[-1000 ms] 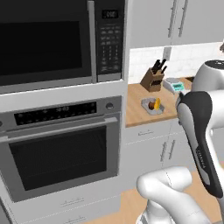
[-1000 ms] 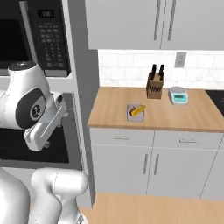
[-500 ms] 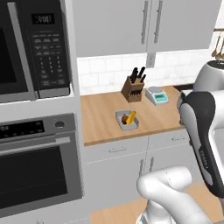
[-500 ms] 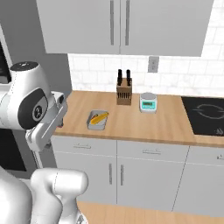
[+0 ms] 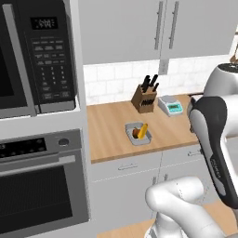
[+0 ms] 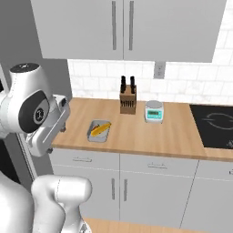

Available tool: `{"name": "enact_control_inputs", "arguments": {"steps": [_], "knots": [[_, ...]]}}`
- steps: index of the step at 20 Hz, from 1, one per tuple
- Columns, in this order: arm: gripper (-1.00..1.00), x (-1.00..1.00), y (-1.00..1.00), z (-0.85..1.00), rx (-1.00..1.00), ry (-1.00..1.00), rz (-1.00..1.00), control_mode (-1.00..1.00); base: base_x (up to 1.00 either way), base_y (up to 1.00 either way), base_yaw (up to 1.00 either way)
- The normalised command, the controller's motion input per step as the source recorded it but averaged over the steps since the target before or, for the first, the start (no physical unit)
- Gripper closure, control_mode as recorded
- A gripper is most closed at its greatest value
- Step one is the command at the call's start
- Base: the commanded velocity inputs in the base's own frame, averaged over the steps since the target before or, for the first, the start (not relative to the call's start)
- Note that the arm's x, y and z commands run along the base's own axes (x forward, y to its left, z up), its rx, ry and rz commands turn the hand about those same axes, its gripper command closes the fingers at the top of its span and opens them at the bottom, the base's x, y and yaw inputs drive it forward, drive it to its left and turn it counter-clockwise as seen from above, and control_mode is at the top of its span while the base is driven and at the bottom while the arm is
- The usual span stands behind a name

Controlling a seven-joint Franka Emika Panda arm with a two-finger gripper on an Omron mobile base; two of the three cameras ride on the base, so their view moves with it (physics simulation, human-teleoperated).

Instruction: Take the meat container that has the chicken drumstick and place it on the second highest rack of the freezer. Then take the vegetable container that has the bell pepper and corn and place it on the highest rack of the freezer.

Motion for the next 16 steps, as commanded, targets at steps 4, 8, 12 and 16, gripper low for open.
{"name": "enact_control_inputs", "arguments": {"steps": [4, 8, 12, 16], "knots": [[-1.00, 0.86, 0.00, -0.49, 0.00, 0.09, 0.08, -1.00, 0.00, 0.00, 0.00], [-1.00, 1.00, 0.00, -0.37, 0.05, 0.25, 0.12, -1.00, 0.00, 0.00, 0.00], [-1.00, 1.00, 0.00, -0.57, 0.02, 0.26, 0.15, -1.00, 0.00, 0.00, 0.00], [-1.00, 0.67, 0.00, -0.56, 0.00, 0.04, 0.08, -1.00, 0.00, 0.00, 0.00]]}}
